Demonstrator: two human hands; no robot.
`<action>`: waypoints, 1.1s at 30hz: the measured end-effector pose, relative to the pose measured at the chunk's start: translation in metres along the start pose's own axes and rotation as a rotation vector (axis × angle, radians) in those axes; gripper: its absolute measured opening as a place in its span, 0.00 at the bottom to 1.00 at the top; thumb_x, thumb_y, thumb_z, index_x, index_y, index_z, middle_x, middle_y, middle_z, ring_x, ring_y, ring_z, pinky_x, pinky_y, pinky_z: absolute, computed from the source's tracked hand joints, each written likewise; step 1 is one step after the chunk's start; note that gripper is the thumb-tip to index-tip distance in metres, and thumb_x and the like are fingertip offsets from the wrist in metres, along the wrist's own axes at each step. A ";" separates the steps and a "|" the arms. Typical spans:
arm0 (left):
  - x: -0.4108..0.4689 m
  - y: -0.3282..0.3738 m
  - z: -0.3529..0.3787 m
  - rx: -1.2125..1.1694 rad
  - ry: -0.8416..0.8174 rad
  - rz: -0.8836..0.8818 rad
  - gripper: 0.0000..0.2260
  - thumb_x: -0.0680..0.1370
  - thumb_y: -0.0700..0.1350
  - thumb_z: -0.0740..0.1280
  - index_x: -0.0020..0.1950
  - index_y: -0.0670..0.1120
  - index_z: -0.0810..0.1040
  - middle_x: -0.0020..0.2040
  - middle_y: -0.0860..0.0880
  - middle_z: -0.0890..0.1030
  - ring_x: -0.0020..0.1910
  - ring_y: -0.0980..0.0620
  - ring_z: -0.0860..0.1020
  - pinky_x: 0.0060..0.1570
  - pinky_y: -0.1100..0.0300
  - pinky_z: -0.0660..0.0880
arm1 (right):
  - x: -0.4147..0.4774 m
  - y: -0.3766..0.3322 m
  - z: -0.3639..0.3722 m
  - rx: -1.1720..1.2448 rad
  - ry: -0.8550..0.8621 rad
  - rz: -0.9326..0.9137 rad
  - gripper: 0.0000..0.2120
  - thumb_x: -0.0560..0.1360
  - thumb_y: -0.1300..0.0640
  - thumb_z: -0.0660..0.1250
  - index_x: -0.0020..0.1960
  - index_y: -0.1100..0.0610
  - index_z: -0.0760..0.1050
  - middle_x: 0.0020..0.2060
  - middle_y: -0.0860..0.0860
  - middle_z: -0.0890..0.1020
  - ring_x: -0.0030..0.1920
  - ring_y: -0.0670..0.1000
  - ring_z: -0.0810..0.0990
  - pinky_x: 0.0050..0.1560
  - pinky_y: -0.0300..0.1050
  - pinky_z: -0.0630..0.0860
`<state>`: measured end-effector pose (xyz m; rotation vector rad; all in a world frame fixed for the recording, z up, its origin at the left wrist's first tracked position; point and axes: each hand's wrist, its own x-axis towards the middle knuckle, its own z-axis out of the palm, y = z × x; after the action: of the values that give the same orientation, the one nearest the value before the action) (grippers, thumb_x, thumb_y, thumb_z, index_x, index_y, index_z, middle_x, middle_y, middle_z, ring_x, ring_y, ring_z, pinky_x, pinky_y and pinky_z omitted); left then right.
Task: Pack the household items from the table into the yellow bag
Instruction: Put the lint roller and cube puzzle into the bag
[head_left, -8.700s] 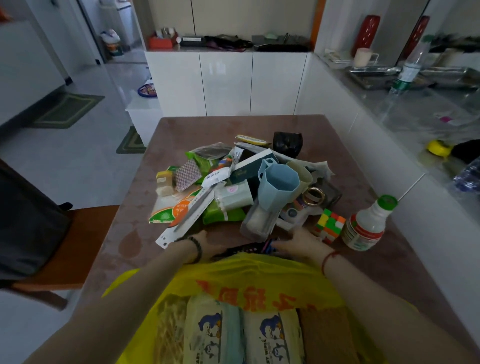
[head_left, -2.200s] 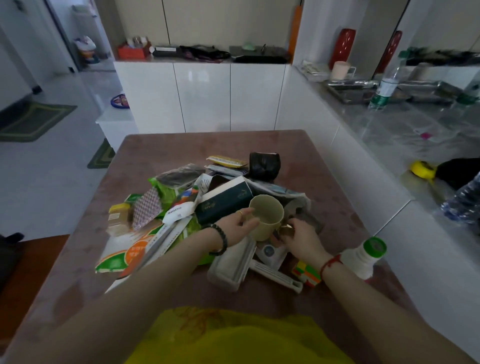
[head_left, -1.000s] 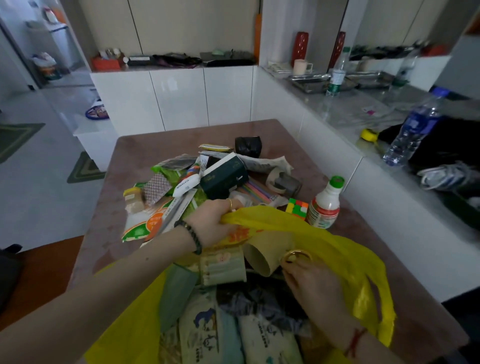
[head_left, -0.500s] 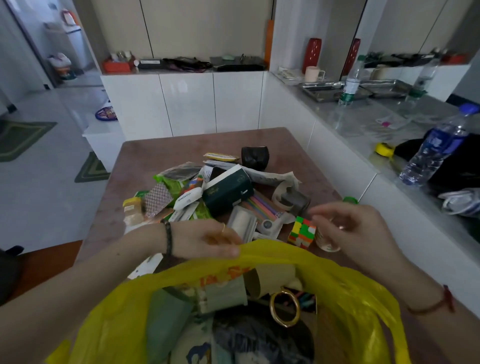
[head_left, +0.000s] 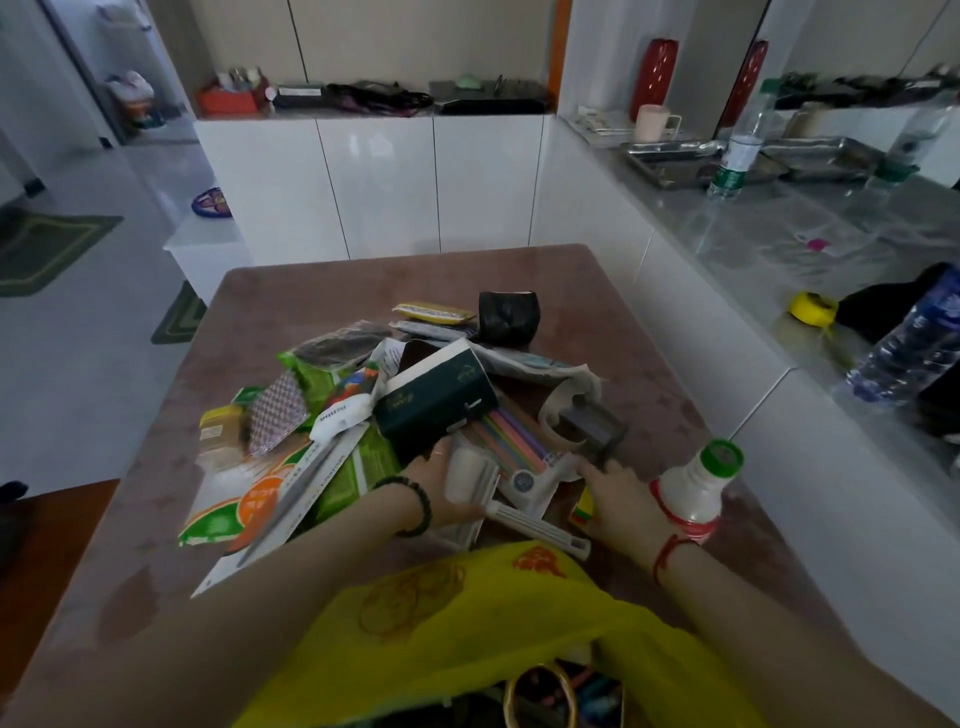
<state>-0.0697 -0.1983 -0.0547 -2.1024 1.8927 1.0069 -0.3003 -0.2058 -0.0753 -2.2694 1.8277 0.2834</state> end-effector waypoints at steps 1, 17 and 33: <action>0.003 -0.001 0.006 -0.041 -0.004 -0.033 0.51 0.67 0.60 0.70 0.75 0.50 0.37 0.71 0.41 0.64 0.66 0.42 0.69 0.64 0.47 0.70 | -0.001 0.001 -0.001 0.020 0.008 -0.017 0.33 0.73 0.53 0.67 0.73 0.54 0.56 0.64 0.58 0.69 0.63 0.59 0.69 0.60 0.50 0.70; -0.054 -0.003 -0.037 -0.327 0.296 0.122 0.45 0.69 0.48 0.72 0.75 0.49 0.44 0.71 0.42 0.64 0.66 0.40 0.69 0.59 0.50 0.70 | -0.191 -0.014 -0.137 1.429 -0.147 -0.510 0.29 0.57 0.47 0.79 0.57 0.46 0.77 0.54 0.50 0.83 0.52 0.49 0.82 0.46 0.41 0.80; -0.200 0.006 -0.073 -0.970 0.245 0.364 0.36 0.71 0.43 0.70 0.72 0.56 0.53 0.60 0.51 0.71 0.51 0.46 0.78 0.30 0.56 0.81 | -0.205 -0.052 -0.004 0.594 0.331 -0.081 0.28 0.72 0.53 0.70 0.69 0.53 0.65 0.68 0.51 0.71 0.67 0.45 0.67 0.60 0.26 0.62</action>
<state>-0.0449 -0.0710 0.1144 -2.4268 2.2220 2.1918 -0.2923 -0.0042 -0.0116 -2.0251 1.6504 -0.6045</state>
